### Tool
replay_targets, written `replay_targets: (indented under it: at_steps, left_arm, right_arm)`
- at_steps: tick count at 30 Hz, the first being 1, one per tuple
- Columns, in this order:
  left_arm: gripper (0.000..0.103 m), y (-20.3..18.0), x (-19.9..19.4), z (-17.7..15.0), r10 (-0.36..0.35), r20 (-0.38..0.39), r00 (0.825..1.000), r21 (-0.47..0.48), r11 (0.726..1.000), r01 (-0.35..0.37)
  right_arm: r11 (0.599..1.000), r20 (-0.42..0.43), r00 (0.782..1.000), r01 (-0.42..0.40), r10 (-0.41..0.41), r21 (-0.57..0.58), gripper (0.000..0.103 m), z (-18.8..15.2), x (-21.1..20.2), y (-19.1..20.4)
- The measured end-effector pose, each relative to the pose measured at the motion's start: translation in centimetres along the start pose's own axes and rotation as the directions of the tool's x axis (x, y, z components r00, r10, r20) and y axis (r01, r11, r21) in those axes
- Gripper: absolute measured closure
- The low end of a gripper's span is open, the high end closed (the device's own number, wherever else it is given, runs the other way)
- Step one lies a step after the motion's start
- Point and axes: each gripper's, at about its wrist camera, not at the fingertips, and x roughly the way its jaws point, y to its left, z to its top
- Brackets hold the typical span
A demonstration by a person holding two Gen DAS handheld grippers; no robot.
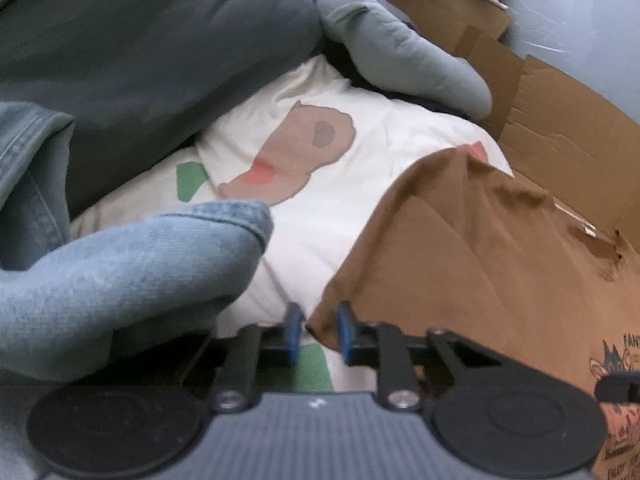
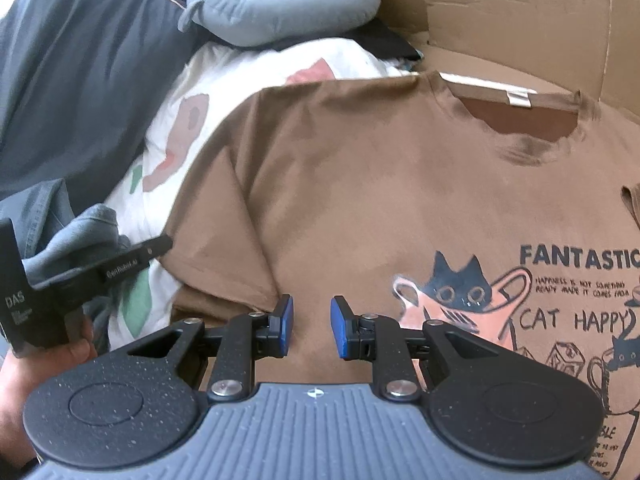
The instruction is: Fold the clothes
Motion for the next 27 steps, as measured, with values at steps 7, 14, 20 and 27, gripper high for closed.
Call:
replay_targets:
  at_steps: [7,14,20,27]
  left_arm:
    - [0.100,-0.8,-1.8,1.4,-0.081,0.013,0.997,-0.042,0.996,0.081]
    - [0.100,-1.9,-3.1,3.8,-0.193,0.020,0.981,-0.067,0.979,0.194]
    - [0.100,-2.0,-3.4,5.4,-0.299,-0.003,0.954,-0.160,0.942,0.295]
    - [0.100,-2.8,-3.5,6.6,-0.419,-0.015,0.908,-0.250,0.881,0.403]
  right_arm:
    - [0.998,0.029,0.998,-0.049,0.050,-0.037,0.076,0.9,0.1,1.2]
    - [0.992,0.029,0.993,-0.111,0.113,-0.067,0.075,1.6,0.9,3.0]
    - [0.984,0.059,0.984,-0.165,0.169,-0.067,0.062,2.5,0.7,4.2]
    - [0.974,0.085,0.975,-0.194,0.204,-0.116,0.056,4.1,1.0,5.8]
